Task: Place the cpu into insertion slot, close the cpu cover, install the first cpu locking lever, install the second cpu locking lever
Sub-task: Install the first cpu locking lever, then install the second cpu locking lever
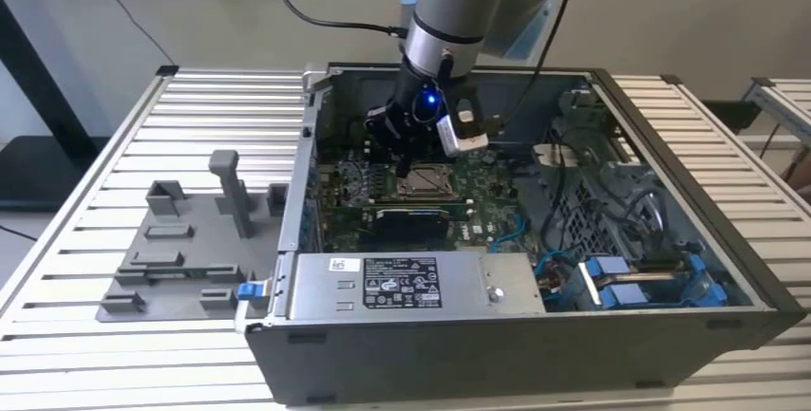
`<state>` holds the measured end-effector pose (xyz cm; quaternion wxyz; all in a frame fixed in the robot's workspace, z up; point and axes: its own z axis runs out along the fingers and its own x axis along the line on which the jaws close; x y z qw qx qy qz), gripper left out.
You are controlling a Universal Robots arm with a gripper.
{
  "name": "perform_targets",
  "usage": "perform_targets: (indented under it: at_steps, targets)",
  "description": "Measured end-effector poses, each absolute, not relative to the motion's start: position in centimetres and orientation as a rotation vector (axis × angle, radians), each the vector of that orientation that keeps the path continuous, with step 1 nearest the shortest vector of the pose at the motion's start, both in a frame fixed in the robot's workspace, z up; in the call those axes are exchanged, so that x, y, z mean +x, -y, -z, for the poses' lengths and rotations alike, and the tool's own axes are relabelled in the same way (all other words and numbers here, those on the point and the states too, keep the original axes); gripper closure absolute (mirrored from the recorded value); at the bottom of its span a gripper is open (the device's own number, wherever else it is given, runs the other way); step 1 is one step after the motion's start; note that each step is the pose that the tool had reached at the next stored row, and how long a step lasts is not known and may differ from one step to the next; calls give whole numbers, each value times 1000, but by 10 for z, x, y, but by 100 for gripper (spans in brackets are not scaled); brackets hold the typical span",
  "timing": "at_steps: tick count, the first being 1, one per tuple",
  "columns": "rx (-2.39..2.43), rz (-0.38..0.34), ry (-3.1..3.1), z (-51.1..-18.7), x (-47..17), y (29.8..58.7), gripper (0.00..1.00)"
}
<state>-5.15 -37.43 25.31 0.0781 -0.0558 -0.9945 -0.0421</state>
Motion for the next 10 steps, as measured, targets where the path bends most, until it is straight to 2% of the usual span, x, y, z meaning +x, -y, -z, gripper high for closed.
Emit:
perform_targets:
  at_steps: [10]
  targets:
    - [-168,119,2966,-270,-49,374,89]
